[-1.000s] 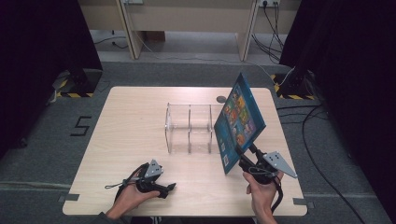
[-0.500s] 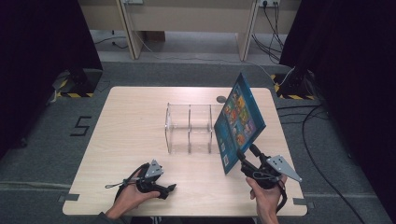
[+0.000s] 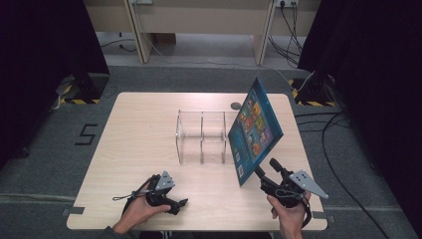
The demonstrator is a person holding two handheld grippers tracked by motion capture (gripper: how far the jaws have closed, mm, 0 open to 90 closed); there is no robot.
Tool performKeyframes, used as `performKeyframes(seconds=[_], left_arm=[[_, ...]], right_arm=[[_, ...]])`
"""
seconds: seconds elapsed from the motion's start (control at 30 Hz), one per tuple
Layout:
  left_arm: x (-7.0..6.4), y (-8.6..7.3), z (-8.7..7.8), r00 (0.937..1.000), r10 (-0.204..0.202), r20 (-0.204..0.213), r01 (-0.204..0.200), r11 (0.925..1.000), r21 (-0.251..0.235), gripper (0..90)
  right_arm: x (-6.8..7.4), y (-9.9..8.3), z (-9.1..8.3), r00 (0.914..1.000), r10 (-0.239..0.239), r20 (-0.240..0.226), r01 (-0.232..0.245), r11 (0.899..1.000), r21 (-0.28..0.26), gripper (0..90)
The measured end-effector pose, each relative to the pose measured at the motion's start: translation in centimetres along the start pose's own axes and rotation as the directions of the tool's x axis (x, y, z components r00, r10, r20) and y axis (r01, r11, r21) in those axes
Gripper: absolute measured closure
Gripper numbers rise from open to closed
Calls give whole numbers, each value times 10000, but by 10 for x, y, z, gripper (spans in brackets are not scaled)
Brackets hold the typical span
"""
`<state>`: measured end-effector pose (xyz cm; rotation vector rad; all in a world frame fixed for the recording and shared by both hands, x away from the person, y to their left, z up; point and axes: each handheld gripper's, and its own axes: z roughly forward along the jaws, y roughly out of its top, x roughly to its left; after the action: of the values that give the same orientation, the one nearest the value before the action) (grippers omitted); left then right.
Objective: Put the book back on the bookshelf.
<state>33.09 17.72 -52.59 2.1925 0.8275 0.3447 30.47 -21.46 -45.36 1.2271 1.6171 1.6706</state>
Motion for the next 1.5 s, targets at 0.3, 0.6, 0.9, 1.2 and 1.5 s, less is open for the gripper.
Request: performKeyframes(seconds=[0.3, 0.6, 0.9, 1.2, 1.5], left_arm=[[0, 0, 0, 10000, -27, 15, 27, 10000, 25, 0], [-1, 0, 0, 10000, -20, 14, 20, 10000, 32, 0], [-1, 0, 0, 10000, 12, 20, -13, 10000, 58, 0], [-1, 0, 0, 10000, 13, 11, -13, 10000, 68, 0], [-1, 0, 0, 10000, 8, 8, -8, 10000, 66, 0]], right_arm=[[-4, -5, -7, 9992, -4, -400, 16, 9995, 308, 306], [-6, -11, -12, 9976, -147, -669, 207, 9958, 894, 260], [-13, -18, -17, 9956, -353, -870, 488, 9862, 1582, 214], [-15, -24, -23, 9930, -643, -995, 833, 9762, 2002, 183], [-18, -29, -28, 9904, -1010, -949, 1230, 9561, 2661, 169]])
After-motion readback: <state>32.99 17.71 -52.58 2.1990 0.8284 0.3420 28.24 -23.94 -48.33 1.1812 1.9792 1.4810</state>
